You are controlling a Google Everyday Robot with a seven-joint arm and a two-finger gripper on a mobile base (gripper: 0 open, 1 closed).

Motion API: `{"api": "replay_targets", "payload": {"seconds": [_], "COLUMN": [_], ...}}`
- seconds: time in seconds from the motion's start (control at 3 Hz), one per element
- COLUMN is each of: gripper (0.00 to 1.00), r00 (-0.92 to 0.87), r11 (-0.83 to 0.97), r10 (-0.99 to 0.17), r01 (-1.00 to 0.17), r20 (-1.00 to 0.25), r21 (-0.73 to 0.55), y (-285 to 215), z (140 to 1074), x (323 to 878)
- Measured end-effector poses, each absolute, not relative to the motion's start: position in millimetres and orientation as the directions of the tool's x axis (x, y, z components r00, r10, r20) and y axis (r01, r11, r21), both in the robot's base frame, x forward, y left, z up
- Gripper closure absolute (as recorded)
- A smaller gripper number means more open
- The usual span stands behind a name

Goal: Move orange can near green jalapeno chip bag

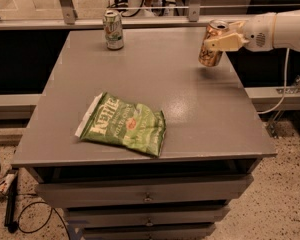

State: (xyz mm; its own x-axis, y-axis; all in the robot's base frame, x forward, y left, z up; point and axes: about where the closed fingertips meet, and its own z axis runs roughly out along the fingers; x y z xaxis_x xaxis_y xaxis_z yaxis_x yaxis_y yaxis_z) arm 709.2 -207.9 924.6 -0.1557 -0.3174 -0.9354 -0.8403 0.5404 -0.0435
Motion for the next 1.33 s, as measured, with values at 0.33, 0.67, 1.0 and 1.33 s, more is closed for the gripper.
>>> {"api": "replay_targets", "payload": {"seconds": [0.33, 0.67, 1.0, 1.33], "gripper": [1.0, 1.0, 1.0, 1.0], "r00": [-0.156, -0.118, -0.062, -0.066], "r11": [0.54, 0.511, 0.461, 0.407], "r10": [-0.317, -0.283, -0.231, -0.209], "r01": [-0.84, -0.858, -0.886, -0.913], "r20": [-0.935, -0.952, -0.971, -0.976], "r21": [-0.043, -0.045, -0.053, -0.026], "y": [-208, -180, -127, -78], "z": [925, 929, 943, 928], "x": [709, 696, 660, 620]}}
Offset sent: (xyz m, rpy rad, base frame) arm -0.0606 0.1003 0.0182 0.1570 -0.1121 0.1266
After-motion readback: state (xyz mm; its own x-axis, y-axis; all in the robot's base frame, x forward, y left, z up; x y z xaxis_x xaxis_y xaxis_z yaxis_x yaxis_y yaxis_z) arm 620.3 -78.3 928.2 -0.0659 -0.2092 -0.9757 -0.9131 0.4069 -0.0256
